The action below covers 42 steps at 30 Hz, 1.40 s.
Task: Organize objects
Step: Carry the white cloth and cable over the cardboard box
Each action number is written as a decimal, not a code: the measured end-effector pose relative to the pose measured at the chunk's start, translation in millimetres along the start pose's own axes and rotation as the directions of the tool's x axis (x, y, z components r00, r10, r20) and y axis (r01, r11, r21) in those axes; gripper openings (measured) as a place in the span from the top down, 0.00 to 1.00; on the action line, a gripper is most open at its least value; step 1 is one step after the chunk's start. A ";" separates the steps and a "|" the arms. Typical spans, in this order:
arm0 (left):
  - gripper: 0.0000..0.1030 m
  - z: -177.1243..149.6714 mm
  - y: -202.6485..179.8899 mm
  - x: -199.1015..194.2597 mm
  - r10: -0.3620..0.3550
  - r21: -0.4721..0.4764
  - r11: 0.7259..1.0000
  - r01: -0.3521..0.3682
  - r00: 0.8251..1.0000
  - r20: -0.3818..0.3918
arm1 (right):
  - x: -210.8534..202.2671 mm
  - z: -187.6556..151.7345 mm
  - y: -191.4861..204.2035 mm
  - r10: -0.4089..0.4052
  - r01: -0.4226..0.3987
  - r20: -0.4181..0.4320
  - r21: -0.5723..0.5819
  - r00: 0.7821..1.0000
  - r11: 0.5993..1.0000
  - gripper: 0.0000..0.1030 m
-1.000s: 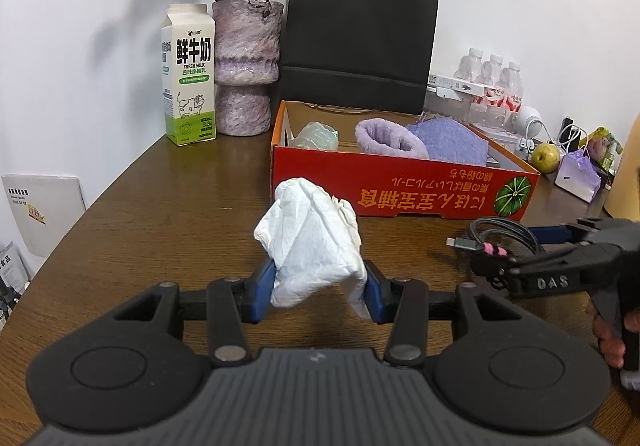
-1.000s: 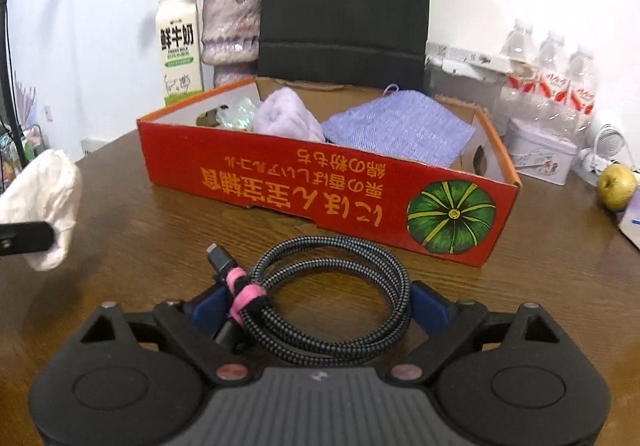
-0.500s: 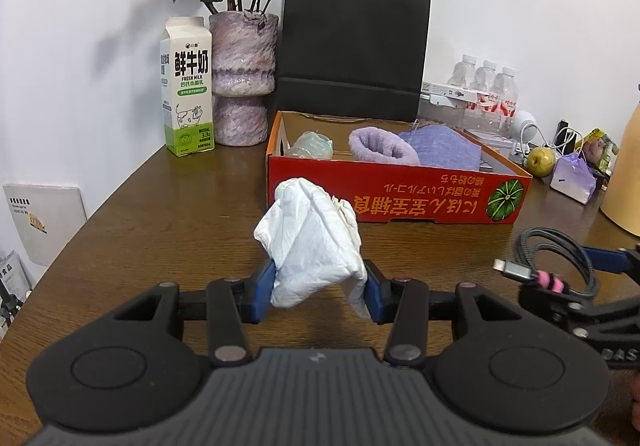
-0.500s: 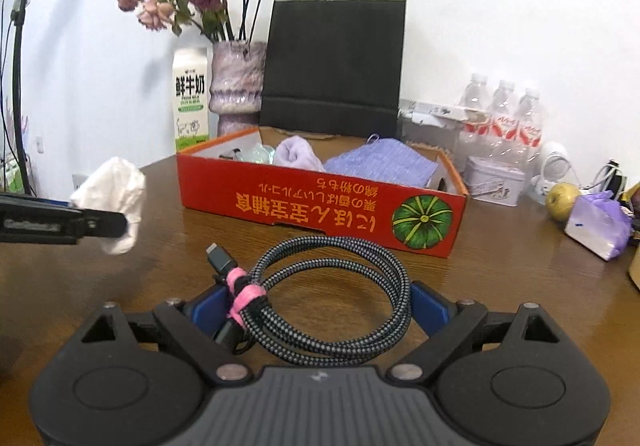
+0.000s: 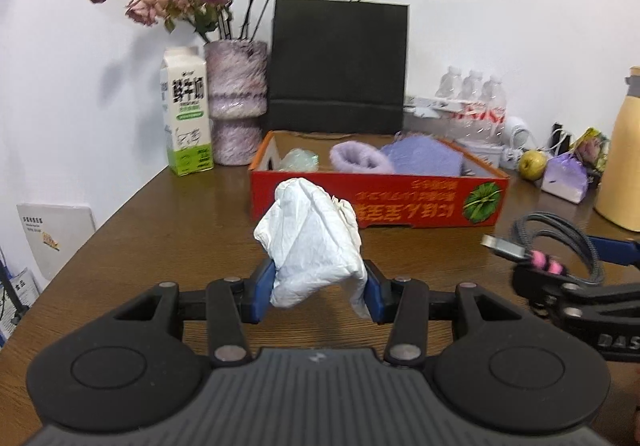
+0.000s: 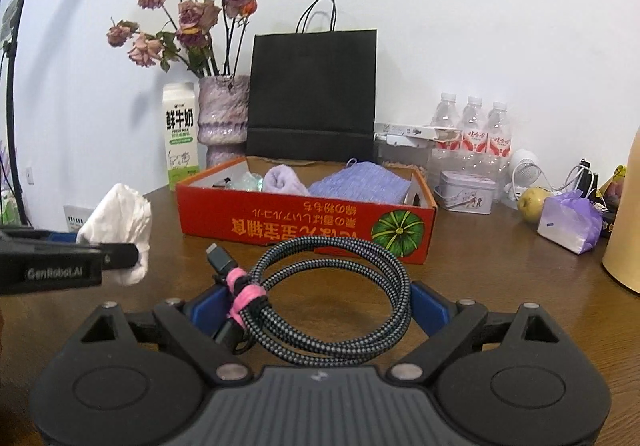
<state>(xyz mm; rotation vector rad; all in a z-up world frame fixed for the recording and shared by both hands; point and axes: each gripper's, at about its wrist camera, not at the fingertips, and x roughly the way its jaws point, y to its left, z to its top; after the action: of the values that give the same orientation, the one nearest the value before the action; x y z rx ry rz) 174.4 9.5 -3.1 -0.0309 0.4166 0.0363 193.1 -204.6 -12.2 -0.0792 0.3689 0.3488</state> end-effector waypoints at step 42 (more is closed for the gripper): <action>0.55 76.1 -26.0 53.5 0.018 -0.092 0.996 -0.011 0.997 0.078 | 47.5 77.1 -17.7 -0.031 0.031 0.110 -0.005 0.993 1.000 0.09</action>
<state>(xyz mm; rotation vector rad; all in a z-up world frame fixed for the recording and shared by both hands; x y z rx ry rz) 255.0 -12.0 45.4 -0.1162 0.3364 0.0710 266.9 -195.4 42.4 -0.0713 0.2569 0.3223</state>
